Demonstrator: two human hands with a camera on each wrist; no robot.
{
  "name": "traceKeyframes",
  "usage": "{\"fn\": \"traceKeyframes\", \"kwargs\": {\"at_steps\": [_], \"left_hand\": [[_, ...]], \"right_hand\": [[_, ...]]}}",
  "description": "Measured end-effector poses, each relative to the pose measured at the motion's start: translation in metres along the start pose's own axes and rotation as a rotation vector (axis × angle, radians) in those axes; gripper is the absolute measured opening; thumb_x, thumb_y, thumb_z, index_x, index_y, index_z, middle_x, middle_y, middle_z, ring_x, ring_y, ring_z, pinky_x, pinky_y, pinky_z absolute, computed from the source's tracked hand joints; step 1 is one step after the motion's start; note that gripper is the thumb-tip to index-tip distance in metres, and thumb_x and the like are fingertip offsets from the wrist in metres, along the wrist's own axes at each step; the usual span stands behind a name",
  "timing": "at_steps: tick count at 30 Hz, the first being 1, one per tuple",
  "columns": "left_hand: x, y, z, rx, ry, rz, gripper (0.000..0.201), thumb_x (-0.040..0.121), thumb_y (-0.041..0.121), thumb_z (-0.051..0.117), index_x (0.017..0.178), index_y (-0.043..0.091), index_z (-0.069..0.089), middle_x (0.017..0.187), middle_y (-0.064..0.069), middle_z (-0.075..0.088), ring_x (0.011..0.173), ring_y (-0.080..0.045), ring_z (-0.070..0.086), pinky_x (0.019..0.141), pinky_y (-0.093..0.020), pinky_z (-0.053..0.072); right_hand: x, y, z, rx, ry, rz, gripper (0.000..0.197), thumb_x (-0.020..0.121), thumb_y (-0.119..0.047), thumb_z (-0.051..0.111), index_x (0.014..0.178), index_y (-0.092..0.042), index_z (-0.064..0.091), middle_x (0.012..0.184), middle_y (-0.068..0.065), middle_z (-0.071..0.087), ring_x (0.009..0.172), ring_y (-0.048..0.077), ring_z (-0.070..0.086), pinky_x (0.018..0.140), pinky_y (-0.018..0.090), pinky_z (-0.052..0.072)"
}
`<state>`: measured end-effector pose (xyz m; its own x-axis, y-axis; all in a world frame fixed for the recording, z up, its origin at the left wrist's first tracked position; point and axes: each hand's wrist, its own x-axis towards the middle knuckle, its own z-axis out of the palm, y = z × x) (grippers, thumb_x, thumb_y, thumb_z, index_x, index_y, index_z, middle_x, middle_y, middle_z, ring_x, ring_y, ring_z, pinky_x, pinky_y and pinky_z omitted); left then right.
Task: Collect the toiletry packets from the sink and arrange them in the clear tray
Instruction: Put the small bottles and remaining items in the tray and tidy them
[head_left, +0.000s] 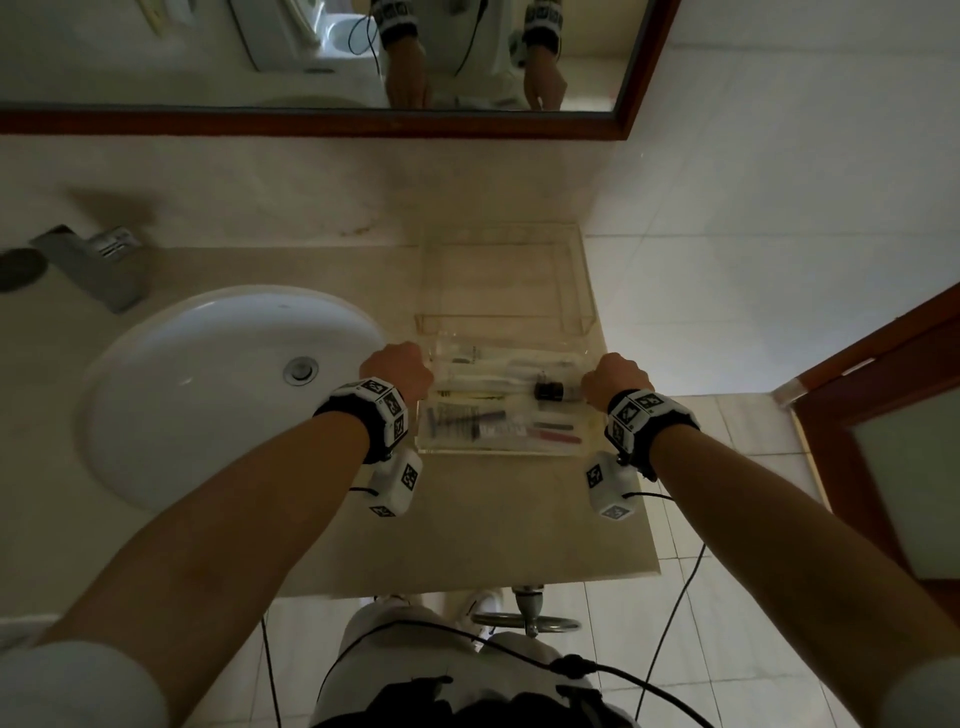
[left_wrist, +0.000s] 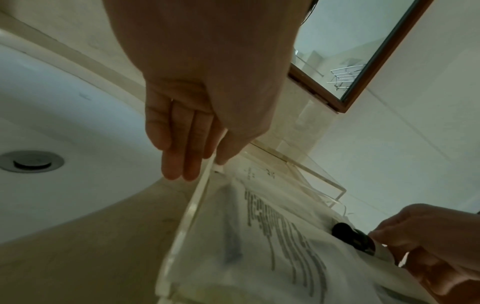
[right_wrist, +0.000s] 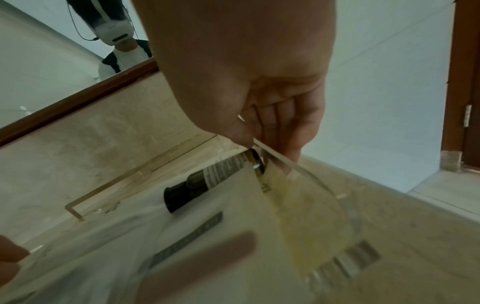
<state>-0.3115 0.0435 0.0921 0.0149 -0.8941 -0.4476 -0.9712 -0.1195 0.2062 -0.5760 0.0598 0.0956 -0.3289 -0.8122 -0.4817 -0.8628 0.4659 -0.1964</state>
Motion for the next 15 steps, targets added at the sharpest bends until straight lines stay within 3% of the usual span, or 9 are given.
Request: {"fn": "traceKeyframes", "kwargs": {"at_steps": [2,7,10,15], "left_hand": [[0.001,0.000,0.000,-0.023,-0.035,-0.006,0.014,0.087,0.015,0.048,0.082,0.005,0.055,0.082,-0.011,0.060,0.074,-0.028,0.058,0.068,-0.031,0.047],[0.007,-0.002,0.001,-0.156,-0.081,-0.035,0.023,0.087,0.018,0.051,0.066,0.010,0.049,0.079,-0.012,0.061,0.073,-0.029,0.060,0.067,-0.030,0.048],[0.008,-0.003,0.000,-0.195,-0.097,-0.046,0.025,0.088,0.019,0.052,0.065,0.007,0.053,0.078,-0.013,0.064,0.070,-0.029,0.061,0.063,-0.029,0.045],[0.009,-0.002,-0.007,-0.198,-0.095,-0.062,0.026,0.091,0.019,0.051,0.067,0.008,0.049,0.083,-0.012,0.060,0.073,-0.028,0.057,0.066,-0.030,0.043]], "right_hand": [[0.001,0.000,-0.001,-0.001,-0.007,0.008,0.013,0.089,-0.018,0.049,0.096,-0.008,0.054,0.093,0.010,0.056,0.086,0.029,0.056,0.079,0.035,0.049],[0.001,-0.003,0.000,-0.009,0.006,0.014,0.011,0.088,-0.015,0.050,0.093,-0.007,0.055,0.097,0.011,0.061,0.094,0.032,0.061,0.081,0.036,0.048],[0.003,-0.006,0.000,-0.002,0.009,0.018,0.009,0.088,-0.014,0.049,0.090,-0.007,0.053,0.101,0.013,0.063,0.093,0.031,0.061,0.081,0.036,0.049],[0.006,-0.013,-0.002,0.017,0.023,0.021,0.013,0.089,-0.015,0.048,0.095,-0.007,0.056,0.106,0.014,0.063,0.098,0.033,0.061,0.093,0.042,0.049]]}}
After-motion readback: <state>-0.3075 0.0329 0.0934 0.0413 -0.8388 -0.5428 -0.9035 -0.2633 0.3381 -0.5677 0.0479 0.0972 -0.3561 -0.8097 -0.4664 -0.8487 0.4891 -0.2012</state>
